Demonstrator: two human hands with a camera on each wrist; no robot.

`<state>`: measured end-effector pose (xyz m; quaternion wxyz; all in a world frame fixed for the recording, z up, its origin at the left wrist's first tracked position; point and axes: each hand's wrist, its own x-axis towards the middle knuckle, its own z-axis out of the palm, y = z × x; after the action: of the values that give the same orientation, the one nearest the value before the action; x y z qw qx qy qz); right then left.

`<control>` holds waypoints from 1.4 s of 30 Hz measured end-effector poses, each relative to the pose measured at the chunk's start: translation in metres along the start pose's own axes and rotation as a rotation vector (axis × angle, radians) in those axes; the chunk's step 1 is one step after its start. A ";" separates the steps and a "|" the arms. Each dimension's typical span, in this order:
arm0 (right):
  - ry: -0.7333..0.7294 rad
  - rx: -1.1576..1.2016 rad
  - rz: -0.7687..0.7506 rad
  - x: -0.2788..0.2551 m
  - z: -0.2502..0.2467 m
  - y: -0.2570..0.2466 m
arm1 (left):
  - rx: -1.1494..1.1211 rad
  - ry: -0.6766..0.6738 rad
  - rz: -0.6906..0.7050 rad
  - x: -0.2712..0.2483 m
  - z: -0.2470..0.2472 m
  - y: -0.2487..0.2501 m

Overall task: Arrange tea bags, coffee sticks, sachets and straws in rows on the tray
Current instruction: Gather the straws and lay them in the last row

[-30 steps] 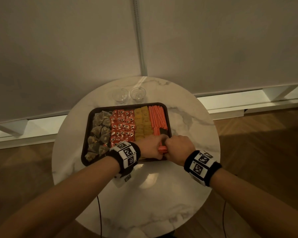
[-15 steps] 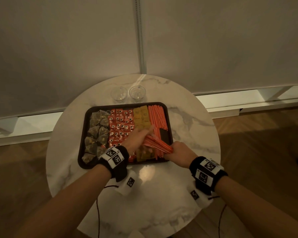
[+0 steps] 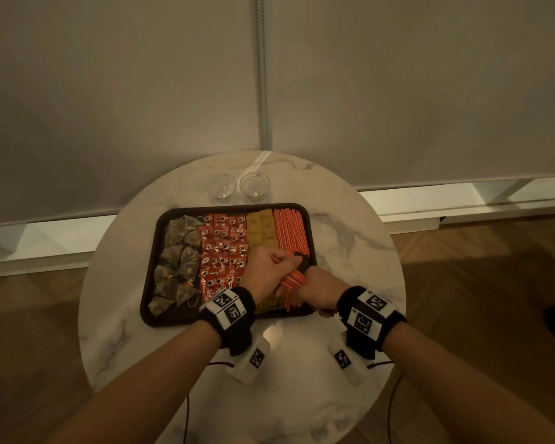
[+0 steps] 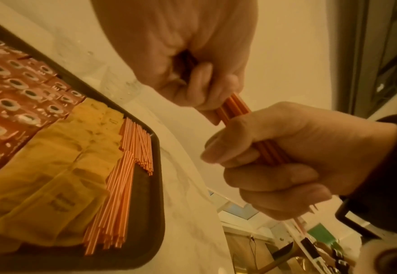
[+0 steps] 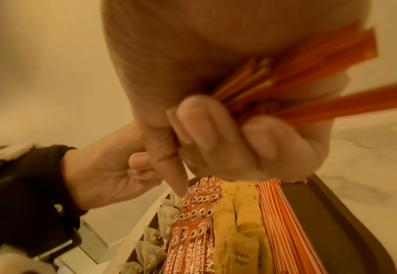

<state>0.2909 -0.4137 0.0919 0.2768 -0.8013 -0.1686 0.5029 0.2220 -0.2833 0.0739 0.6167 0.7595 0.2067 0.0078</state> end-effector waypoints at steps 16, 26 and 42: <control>0.439 0.341 -0.214 0.014 -0.004 0.010 | -0.278 0.306 -0.253 0.004 0.008 -0.018; 0.778 0.614 -0.316 0.019 -0.013 0.001 | -0.353 0.391 -0.158 0.016 0.027 -0.004; 0.560 -0.248 -0.548 0.018 0.011 0.020 | -0.498 0.174 -0.406 0.001 0.007 -0.026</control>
<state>0.2890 -0.4164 0.0633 0.3369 -0.8599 -0.3535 0.1488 0.2170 -0.2851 0.0475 0.7523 0.5254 0.3974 -0.0004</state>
